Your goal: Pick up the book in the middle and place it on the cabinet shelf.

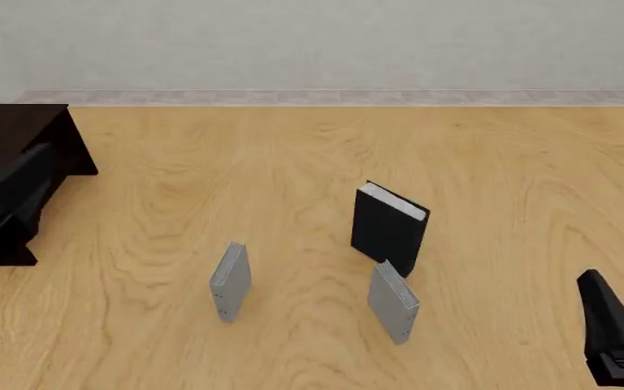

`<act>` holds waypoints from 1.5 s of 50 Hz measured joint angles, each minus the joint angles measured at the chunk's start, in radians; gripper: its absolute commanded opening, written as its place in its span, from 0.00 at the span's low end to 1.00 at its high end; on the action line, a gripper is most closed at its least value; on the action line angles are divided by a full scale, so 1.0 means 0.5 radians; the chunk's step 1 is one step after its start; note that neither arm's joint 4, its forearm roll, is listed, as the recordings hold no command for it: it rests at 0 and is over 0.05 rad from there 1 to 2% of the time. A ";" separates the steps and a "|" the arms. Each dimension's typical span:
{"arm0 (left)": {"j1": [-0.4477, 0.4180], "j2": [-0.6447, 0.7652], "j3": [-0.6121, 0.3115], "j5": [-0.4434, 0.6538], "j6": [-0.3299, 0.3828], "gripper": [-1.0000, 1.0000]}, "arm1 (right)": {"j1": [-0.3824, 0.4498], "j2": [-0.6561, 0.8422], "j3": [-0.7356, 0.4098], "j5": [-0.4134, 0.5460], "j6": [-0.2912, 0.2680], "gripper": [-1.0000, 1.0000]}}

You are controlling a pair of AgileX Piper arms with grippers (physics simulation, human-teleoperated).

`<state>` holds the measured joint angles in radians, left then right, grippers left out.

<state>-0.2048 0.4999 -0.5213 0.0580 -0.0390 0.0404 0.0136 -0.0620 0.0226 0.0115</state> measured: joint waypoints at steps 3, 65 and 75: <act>-0.043 0.119 -0.033 -0.048 0.014 1.00 | -0.001 0.000 0.001 0.000 0.005 1.00; -0.813 1.626 -1.125 -0.138 0.665 1.00 | 0.012 0.049 0.047 -0.056 0.081 1.00; -1.046 1.768 -1.365 0.053 1.078 1.00 | 0.016 0.064 0.055 -0.069 0.092 1.00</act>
<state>-0.7279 1.3840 -1.2035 0.0843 0.5002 0.0482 0.0454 -0.0347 -0.0119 0.0578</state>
